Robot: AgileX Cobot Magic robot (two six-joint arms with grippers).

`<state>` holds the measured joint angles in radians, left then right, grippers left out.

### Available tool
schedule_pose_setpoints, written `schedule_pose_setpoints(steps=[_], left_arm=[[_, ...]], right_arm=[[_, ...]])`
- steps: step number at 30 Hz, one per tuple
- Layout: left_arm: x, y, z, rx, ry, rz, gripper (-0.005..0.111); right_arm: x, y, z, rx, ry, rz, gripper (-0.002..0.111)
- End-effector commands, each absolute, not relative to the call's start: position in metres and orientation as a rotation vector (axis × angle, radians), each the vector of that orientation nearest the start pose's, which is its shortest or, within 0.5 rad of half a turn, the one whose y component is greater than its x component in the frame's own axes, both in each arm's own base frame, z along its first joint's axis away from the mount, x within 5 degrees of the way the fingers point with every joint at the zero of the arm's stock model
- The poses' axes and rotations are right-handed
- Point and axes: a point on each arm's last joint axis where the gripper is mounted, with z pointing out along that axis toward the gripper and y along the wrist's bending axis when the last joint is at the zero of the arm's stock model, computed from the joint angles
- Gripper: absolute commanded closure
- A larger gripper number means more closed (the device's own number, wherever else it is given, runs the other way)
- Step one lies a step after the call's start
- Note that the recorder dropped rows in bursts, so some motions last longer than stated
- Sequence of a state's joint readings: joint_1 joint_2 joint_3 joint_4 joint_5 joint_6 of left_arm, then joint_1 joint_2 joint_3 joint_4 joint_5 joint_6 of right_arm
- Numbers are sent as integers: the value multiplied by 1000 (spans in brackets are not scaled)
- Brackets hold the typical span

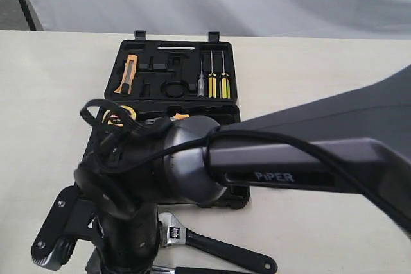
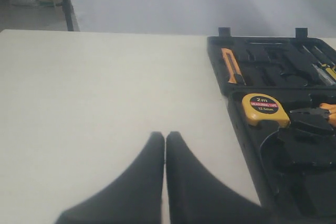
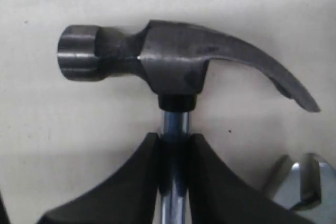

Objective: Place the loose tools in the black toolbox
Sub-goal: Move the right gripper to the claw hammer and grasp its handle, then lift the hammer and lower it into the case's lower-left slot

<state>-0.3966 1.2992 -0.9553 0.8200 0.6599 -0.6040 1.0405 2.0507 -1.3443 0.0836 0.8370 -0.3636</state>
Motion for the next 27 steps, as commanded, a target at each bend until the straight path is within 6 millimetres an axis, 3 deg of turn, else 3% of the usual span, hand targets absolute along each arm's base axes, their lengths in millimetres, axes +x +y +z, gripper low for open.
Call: schedule_pose_setpoints(steps=[1, 5, 9, 12, 20, 27], left_arm=[[263, -66, 307, 306, 2223, 348, 105], [263, -66, 307, 306, 2223, 348, 105], [263, -66, 307, 306, 2223, 348, 105], [263, -66, 307, 306, 2223, 348, 105], [263, -66, 307, 306, 2223, 348, 105], [263, -66, 307, 306, 2223, 348, 105]], right_arm=[[202, 344, 206, -1914, 2270, 168, 109], [231, 334, 249, -1934, 2190, 159, 109], [272, 326, 256, -1897, 2122, 140, 109], [293, 327, 242, -1940, 2038, 115, 109], [315, 337, 177, -2055, 1982, 7, 109], [320, 343, 165, -2020, 1953, 8, 109]])
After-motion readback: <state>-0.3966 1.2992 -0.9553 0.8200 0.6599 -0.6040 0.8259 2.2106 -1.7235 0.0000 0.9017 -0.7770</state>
